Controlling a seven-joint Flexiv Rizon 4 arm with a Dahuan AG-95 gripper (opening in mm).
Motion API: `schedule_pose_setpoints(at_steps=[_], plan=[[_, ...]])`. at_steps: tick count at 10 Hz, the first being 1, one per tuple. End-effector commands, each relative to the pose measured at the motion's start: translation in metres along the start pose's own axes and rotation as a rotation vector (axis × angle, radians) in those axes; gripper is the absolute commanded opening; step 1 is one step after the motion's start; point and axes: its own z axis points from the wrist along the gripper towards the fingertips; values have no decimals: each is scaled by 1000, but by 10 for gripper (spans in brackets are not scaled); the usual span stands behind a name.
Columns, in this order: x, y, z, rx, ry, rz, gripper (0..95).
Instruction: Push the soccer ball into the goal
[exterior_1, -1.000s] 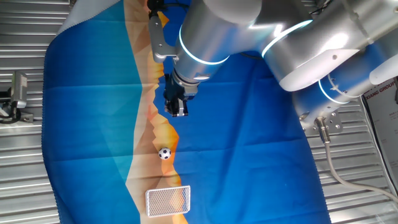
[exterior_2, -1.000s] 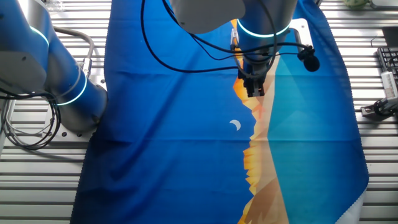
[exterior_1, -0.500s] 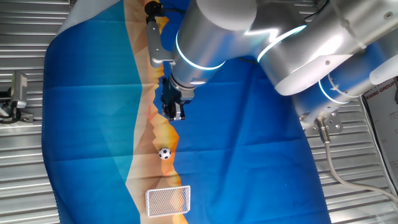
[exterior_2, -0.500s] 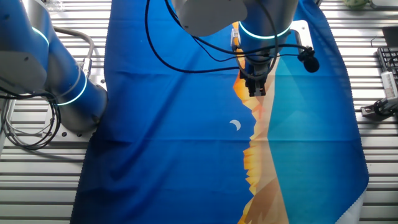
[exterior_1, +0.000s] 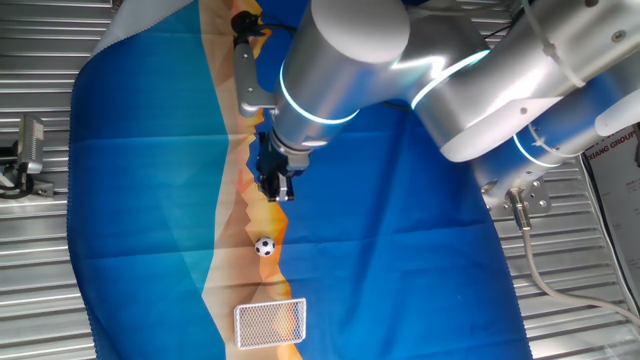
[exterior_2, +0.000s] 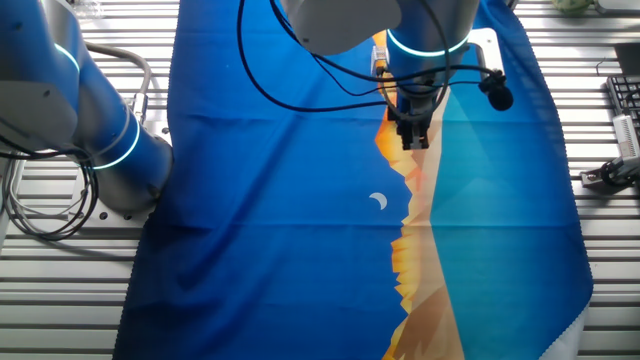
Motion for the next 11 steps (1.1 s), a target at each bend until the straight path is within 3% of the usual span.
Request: schedule_pose_setpoints(at_steps=[1,11], plan=[[-1,1,1,3,-1,1,0],[-2,5,1,10,5,-6,0]])
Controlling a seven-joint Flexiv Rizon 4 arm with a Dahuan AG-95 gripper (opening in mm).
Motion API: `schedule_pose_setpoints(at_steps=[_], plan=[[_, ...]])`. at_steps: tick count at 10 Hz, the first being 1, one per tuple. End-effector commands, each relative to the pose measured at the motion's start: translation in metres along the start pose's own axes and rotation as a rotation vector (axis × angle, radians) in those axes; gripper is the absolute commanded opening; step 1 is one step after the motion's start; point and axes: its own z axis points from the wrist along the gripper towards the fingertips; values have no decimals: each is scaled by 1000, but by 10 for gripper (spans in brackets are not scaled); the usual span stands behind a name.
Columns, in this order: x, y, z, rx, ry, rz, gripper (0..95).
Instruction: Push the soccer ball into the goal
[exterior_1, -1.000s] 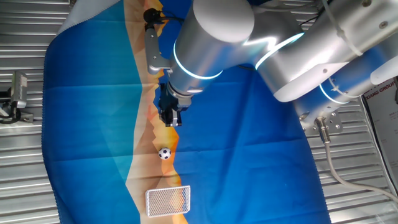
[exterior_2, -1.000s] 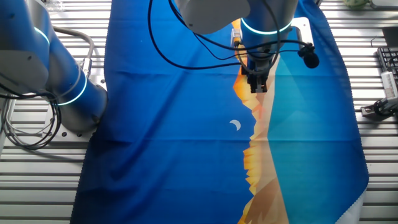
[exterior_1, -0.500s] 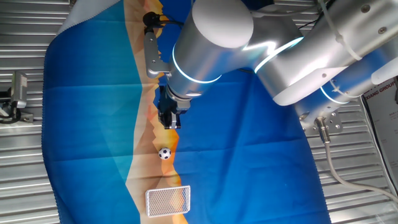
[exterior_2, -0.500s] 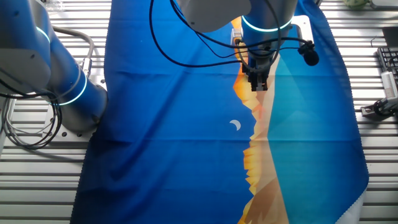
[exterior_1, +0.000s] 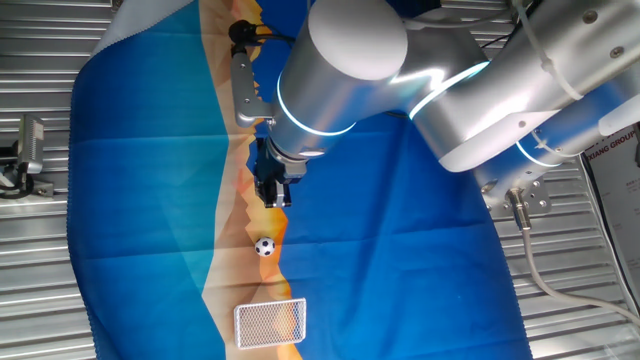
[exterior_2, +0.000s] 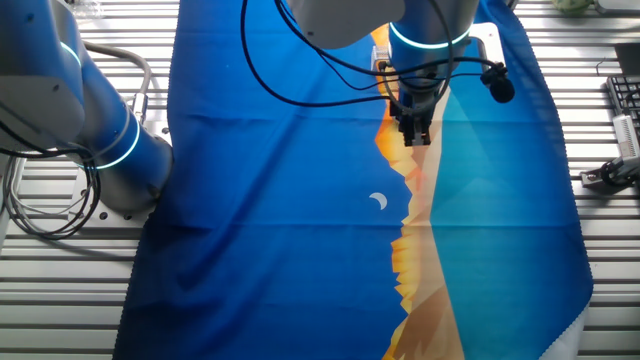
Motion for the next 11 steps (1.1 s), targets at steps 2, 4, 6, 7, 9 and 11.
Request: schedule_pose_setpoints(at_steps=[2,4,6,7,9,11], plan=[[0,0,0,-3,-5,1,0],[0,0,0,-7,-8,-3,0],[0,0,0,-17,-9,-11,0],[0,0,0,-19,-5,-11,0],[0,0,0,-18,28,-33,0],[0,0,0,-23,61,-61,0]])
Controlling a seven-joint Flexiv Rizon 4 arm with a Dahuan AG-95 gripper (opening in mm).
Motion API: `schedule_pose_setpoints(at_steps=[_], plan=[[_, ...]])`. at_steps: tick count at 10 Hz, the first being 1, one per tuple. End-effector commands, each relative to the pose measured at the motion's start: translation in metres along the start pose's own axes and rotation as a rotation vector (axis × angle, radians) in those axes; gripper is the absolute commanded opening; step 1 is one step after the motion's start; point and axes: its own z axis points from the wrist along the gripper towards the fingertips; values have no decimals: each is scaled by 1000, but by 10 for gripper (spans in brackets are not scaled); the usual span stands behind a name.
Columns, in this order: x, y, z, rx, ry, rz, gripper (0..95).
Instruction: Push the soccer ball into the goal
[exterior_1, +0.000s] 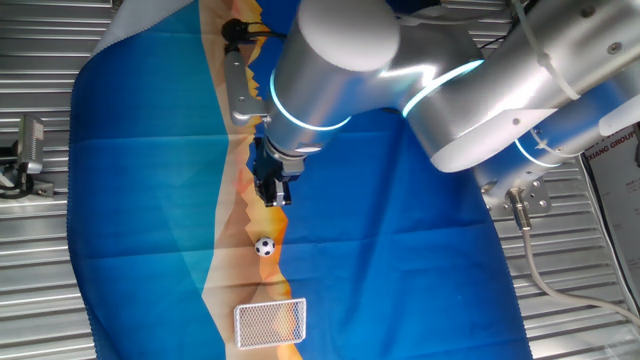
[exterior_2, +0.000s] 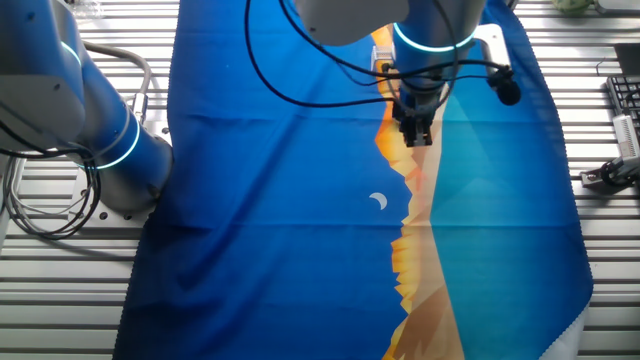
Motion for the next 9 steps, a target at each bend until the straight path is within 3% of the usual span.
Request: schedule_pose_setpoints(at_steps=[1,4,9], plan=[[1,1,0,-8,31,-35,0],[1,1,0,-30,55,-95,0],[1,1,0,-50,47,-157,0]])
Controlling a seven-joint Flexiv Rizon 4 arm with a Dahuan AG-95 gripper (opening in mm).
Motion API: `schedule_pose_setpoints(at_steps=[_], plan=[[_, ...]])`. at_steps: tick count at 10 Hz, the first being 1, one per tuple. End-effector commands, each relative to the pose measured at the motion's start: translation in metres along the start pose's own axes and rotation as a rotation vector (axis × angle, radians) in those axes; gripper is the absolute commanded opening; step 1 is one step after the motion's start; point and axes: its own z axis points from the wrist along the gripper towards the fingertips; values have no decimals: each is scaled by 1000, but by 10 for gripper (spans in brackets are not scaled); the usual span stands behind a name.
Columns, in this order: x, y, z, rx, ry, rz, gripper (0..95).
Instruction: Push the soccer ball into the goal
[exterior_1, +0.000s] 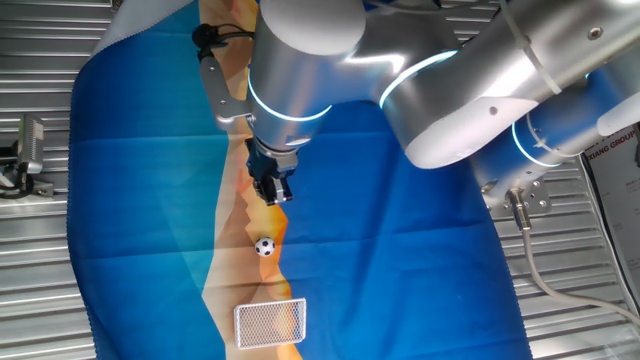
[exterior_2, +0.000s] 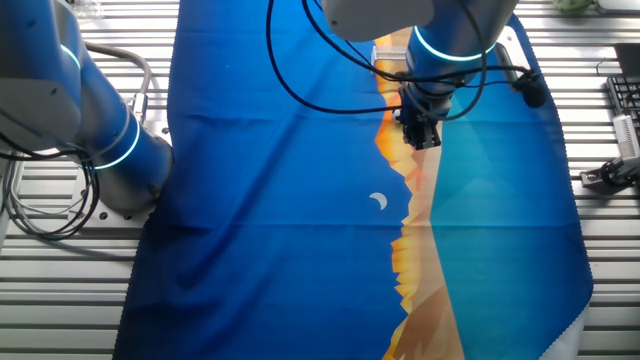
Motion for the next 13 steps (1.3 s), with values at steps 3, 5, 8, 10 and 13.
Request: schedule_pose_setpoints(at_steps=[3,5,8,10,13], plan=[[0,0,0,5,4,-23,0],[0,0,0,10,5,-13,0],[0,0,0,11,6,-15,0],[0,0,0,11,4,-13,0],[0,0,0,15,-1,19,0]])
